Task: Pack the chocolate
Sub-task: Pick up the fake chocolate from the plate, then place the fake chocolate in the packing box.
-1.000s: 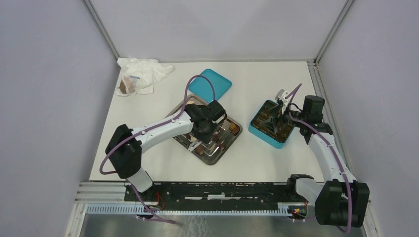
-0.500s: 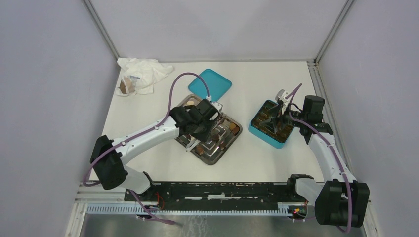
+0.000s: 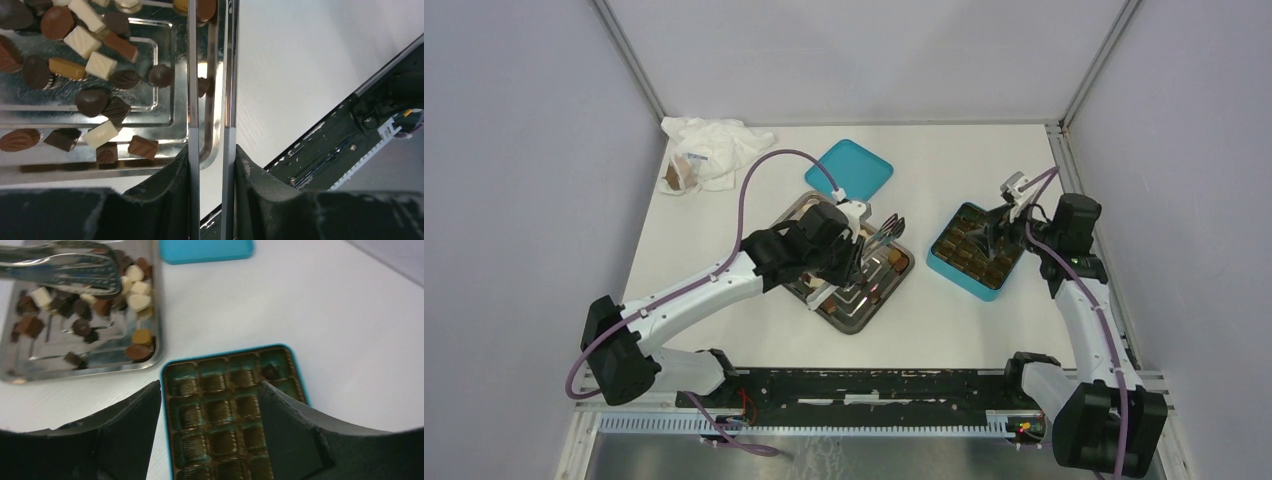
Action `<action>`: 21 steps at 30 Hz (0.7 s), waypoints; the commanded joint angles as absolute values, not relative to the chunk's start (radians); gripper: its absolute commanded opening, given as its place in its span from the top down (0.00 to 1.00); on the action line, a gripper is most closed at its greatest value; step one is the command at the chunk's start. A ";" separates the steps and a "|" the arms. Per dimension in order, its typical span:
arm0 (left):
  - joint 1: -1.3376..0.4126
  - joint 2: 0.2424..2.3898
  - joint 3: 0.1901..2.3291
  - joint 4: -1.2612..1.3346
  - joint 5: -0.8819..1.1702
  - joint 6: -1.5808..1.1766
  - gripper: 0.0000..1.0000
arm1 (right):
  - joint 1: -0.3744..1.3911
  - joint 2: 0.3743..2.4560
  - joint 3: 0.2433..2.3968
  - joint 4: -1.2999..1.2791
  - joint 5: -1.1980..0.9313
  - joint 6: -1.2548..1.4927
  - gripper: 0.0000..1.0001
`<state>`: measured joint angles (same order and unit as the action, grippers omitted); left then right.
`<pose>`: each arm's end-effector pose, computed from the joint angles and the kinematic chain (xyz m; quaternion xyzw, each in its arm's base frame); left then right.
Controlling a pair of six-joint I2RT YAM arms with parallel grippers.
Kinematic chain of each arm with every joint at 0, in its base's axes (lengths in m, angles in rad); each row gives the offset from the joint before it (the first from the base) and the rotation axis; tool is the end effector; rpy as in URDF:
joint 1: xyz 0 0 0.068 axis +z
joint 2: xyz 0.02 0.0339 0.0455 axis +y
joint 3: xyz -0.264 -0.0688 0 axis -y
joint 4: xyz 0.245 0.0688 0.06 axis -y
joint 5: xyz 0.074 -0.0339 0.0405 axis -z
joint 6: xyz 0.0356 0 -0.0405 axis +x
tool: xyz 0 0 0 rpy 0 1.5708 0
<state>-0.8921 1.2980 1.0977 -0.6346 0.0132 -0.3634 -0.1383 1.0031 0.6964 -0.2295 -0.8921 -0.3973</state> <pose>0.1719 -0.2139 0.2966 0.2461 0.9000 -0.2162 0.2875 0.2143 -0.0019 0.2701 -0.3128 0.7500 0.2435 0.5295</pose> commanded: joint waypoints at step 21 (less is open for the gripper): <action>-1.045 1.763 1.489 -0.384 -0.122 -0.394 0.98 | -0.223 0.909 0.627 0.057 -0.114 0.068 0.21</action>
